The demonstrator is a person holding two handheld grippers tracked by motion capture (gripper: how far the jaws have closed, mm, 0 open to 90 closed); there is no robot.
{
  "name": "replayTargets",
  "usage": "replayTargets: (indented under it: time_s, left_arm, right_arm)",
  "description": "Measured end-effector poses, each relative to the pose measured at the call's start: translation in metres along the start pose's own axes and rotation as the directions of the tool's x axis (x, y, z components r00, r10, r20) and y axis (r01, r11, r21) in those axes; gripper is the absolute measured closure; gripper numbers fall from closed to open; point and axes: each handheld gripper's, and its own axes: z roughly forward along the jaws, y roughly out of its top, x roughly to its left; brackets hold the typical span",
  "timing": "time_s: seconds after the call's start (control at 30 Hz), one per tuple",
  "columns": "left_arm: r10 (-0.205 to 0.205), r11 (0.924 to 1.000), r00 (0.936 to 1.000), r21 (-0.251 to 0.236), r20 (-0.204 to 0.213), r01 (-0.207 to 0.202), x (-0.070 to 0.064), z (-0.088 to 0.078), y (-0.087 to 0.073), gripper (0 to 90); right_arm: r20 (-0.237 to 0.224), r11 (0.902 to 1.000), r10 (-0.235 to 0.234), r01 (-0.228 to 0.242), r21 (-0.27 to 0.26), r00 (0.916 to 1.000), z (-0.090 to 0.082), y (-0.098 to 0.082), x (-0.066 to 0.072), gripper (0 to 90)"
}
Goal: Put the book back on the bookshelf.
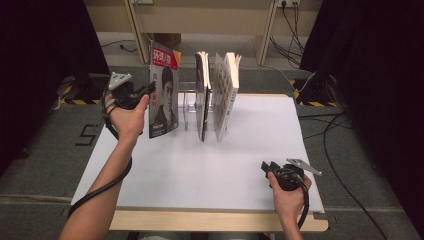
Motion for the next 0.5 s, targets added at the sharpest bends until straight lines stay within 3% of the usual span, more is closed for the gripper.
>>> replayTargets:
  time_s: [0.27,0.5]
  left_arm:
    - [0.024,0.9997,0.9987,0.001,-0.045,-0.024,0.002,0.018,-0.015,87.0]
    - [0.057,0.9975,0.9956,-0.038,-0.074,-0.06,0.01,0.007,-0.036,86.7]
  right_arm:
    - [0.0,1.0,0.007,-0.007,0.003,1.0,-0.001,0.0,-0.001,59.8]
    - [0.0,1.0,0.005,-0.005,0.005,1.0,-0.001,0.0,-0.002,59.8]
